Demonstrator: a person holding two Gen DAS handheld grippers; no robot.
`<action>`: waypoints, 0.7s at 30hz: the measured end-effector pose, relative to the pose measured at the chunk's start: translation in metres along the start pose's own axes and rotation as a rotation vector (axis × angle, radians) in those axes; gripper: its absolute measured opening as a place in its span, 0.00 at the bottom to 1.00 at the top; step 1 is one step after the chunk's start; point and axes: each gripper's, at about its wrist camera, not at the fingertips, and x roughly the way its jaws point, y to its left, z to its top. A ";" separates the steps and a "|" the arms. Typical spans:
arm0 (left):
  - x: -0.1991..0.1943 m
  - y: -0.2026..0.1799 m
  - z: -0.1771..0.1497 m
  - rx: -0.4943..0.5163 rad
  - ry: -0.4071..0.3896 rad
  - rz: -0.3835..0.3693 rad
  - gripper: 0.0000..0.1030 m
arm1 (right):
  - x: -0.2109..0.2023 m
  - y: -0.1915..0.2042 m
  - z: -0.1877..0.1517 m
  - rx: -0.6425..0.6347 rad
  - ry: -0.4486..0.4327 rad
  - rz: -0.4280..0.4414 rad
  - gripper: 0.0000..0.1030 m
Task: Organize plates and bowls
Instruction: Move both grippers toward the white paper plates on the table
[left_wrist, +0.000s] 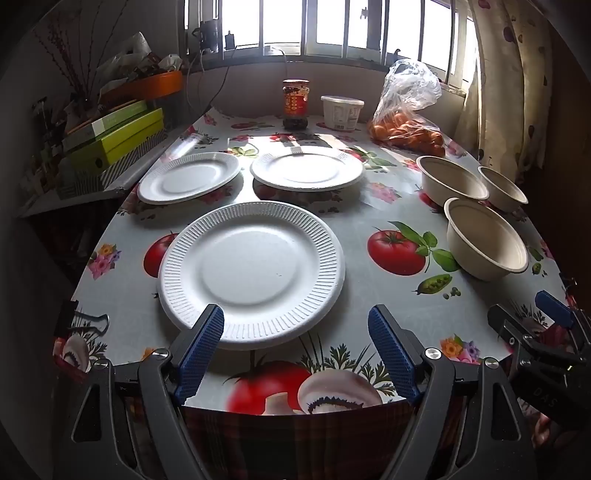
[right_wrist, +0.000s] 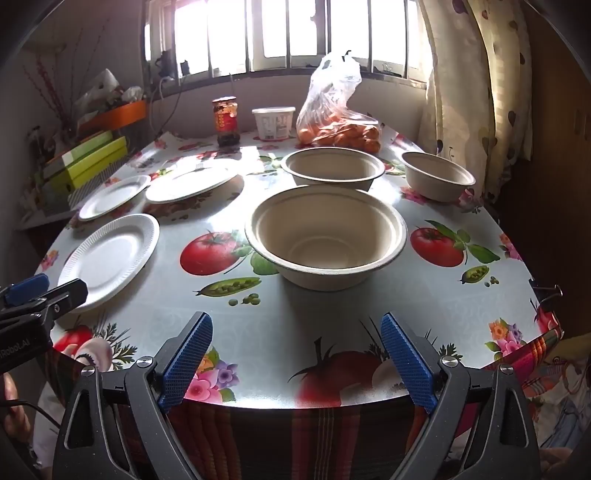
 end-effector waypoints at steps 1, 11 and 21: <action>0.000 0.000 0.000 -0.001 0.000 -0.001 0.78 | 0.000 0.000 0.000 0.000 0.000 0.000 0.91; 0.000 0.000 0.000 -0.001 0.002 -0.009 0.78 | 0.000 0.001 0.001 0.000 0.000 0.000 0.91; 0.000 0.000 0.001 0.003 -0.002 -0.009 0.78 | 0.000 0.004 0.001 -0.002 -0.003 -0.002 0.91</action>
